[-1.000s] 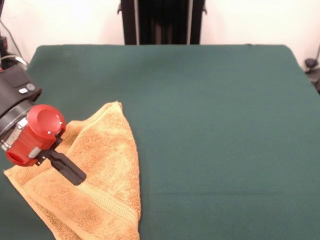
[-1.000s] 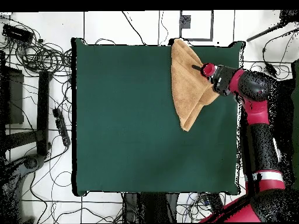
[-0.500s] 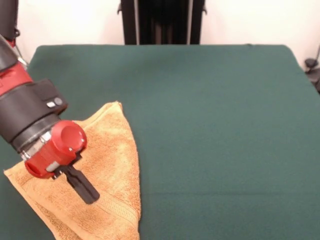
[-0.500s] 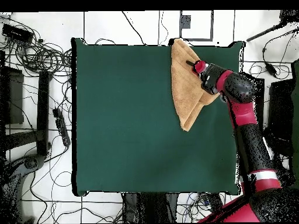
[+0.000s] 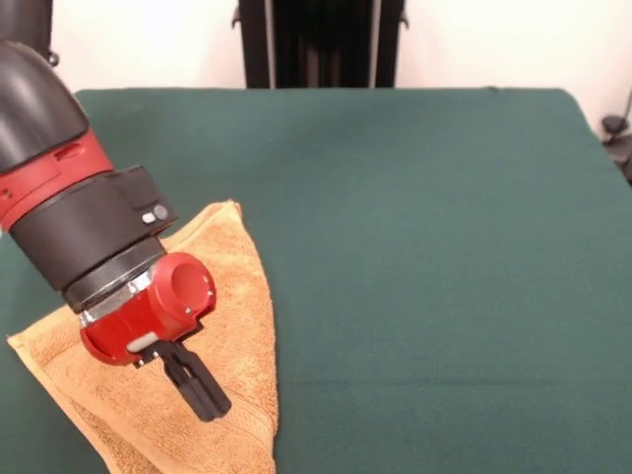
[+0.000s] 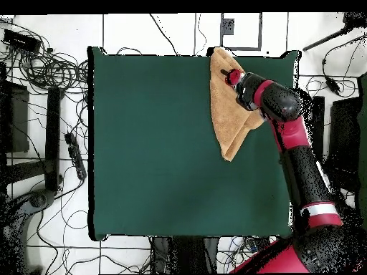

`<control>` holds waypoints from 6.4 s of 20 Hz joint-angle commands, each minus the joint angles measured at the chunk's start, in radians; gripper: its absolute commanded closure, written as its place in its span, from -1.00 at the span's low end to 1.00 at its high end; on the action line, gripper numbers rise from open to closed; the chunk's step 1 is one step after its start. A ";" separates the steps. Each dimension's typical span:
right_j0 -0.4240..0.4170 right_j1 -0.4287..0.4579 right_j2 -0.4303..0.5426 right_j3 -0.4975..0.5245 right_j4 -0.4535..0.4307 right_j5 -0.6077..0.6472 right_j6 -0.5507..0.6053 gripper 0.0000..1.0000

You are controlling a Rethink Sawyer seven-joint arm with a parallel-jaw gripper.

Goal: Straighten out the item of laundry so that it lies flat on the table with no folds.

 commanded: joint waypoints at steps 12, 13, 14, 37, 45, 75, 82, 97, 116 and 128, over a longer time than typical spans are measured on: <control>0.098 0.013 -0.185 -0.266 0.044 0.268 0.086 1.00; 0.100 0.028 -0.180 -0.298 0.044 0.311 0.072 1.00; 0.099 0.035 -0.176 -0.308 0.047 0.336 0.069 1.00; 0.125 0.012 -0.118 -0.277 0.110 0.299 0.235 -1.00; 0.084 -0.190 -0.137 -0.010 0.156 0.221 0.324 -1.00; 0.193 -0.040 -0.136 0.027 0.207 -0.214 0.307 -1.00; 0.227 -0.088 -0.192 0.052 0.233 -0.210 0.343 -1.00; 0.232 -0.064 -0.192 0.113 0.254 -0.278 0.310 -1.00; 0.258 0.159 -0.279 -0.263 0.266 0.117 0.093 -1.00; 0.170 0.133 -0.253 -0.249 0.219 0.248 -0.008 -1.00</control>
